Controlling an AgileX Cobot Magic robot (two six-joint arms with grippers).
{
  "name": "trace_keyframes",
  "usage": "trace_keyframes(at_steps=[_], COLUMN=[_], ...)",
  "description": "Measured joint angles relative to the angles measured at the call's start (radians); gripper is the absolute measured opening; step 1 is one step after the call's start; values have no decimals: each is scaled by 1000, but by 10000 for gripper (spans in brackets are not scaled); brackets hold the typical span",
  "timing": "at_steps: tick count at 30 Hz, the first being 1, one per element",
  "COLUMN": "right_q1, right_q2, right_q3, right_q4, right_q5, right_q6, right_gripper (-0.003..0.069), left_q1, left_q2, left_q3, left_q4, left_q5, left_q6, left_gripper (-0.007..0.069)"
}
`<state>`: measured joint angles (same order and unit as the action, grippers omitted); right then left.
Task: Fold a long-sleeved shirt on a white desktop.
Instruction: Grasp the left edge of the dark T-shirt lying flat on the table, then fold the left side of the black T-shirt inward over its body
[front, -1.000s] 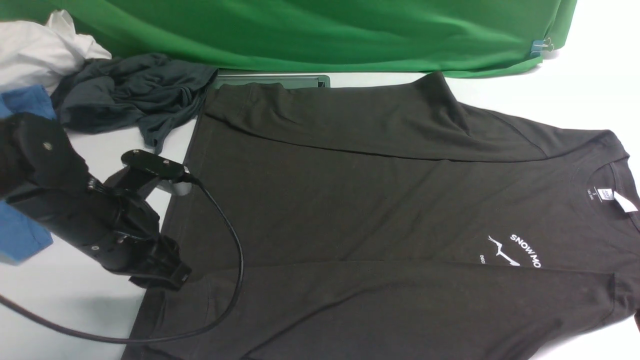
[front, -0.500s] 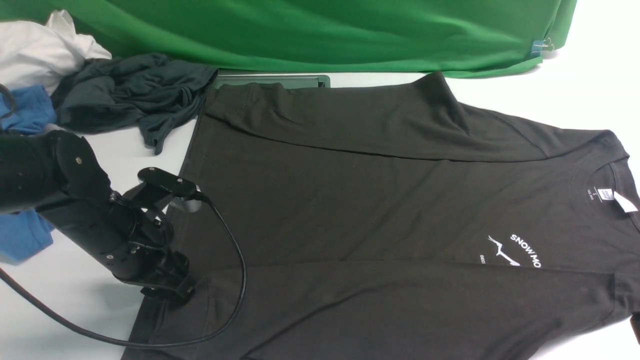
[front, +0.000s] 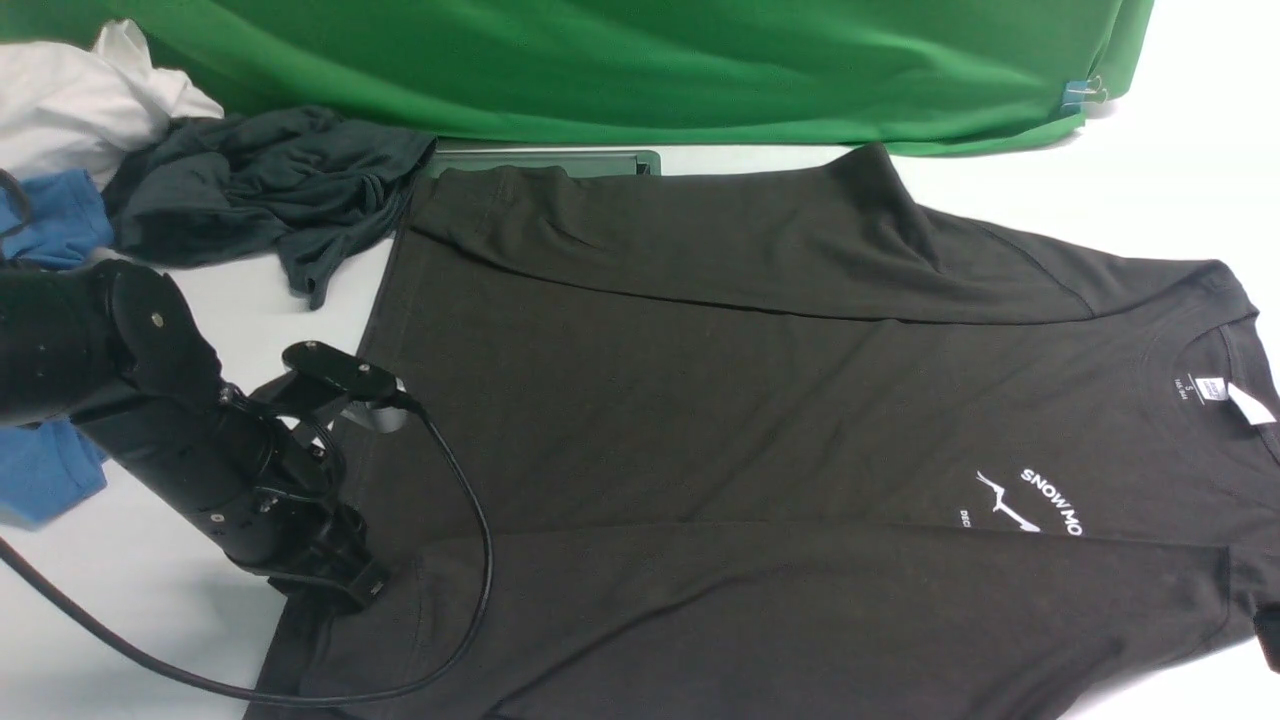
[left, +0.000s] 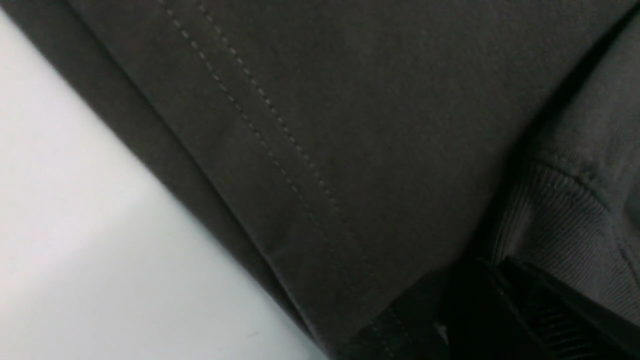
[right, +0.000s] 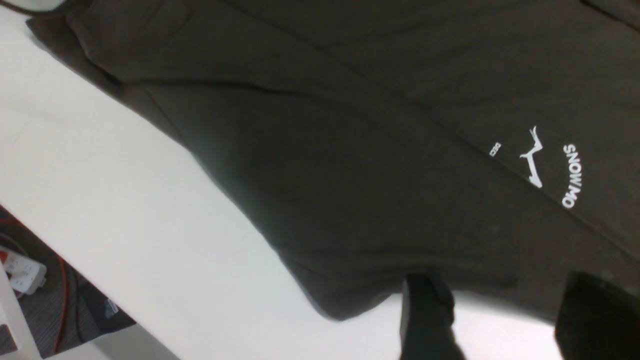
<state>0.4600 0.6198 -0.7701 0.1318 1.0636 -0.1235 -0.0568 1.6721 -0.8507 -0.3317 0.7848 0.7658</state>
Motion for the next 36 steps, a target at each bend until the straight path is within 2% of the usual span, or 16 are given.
trace_keyframes(at_steps=[5,8,16,19,24,36], right_q1=[0,0,0,0,0,-26], right_q2=[12,58,268,392,629,1055], right_q3=[0,0,-1,-12,-76,-293], right_q4=[4,5,4,4,4,-5], right_q5=[-9,-15,-106,-116,-139,-243], right_q6=[0,0,-78,-110,-237,-514], right_gripper=[297,237,233,248,314,409], left_q1=[0,0,0,0,0,0], left_q2=[-41,-101,-153,-153,-153,-219], left_q3=[-10,-49,-121,-122,-126,-130], left_q4=[9,20,19,19,20,19], left_q5=[6,33,142,172,195,207], left_q6=[-43,-90,-125,-133,-146,-157], left_gripper=[29,29,29,29,29,29])
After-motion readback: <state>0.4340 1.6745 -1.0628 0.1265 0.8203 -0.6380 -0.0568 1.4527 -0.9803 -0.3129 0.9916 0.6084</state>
